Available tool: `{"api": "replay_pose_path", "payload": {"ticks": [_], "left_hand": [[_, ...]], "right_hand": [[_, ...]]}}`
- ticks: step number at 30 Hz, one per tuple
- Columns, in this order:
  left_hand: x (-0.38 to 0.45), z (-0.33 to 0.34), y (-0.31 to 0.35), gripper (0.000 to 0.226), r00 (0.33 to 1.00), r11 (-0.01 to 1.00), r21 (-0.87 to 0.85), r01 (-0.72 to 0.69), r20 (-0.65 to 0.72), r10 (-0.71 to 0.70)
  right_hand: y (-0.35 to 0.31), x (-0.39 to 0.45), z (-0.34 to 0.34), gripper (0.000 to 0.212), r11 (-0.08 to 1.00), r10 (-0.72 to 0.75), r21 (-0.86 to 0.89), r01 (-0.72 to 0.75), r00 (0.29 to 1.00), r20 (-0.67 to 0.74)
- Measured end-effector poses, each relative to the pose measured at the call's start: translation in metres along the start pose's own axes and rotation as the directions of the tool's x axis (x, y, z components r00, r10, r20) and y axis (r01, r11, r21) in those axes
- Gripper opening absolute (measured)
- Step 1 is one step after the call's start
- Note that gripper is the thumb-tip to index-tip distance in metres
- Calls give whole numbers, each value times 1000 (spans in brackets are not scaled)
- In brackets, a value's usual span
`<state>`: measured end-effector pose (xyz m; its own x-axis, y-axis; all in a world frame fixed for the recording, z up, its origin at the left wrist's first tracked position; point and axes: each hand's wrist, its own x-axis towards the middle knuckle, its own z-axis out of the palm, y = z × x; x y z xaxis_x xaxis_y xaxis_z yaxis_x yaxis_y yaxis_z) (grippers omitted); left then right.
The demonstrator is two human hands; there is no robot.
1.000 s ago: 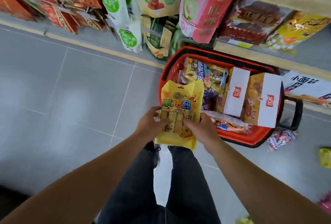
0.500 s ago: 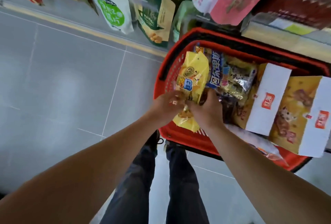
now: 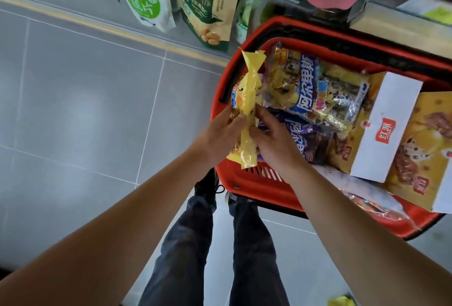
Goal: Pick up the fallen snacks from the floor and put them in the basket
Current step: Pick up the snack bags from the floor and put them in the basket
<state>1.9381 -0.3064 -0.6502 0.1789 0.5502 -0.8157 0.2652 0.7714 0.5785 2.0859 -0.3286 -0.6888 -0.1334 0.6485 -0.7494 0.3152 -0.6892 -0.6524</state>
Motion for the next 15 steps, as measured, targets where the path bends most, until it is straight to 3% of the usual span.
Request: {"api": "replay_pose_path", "payload": {"ticks": [5, 9, 15], "left_hand": [[20, 5, 14, 24, 990, 995, -8, 95, -107, -95], [12, 1, 10, 40, 976, 1000, 26, 6, -219, -1], [-22, -17, 22, 22, 980, 991, 129, 22, -200, 4]], "right_hand": [[-10, 35, 6, 49, 957, 21, -286, -43, 997, -79], [-4, 54, 8, 50, 946, 77, -304, -112, 989, -124], [-14, 12, 5, 57, 963, 105, -231, -139, 982, -155]]}}
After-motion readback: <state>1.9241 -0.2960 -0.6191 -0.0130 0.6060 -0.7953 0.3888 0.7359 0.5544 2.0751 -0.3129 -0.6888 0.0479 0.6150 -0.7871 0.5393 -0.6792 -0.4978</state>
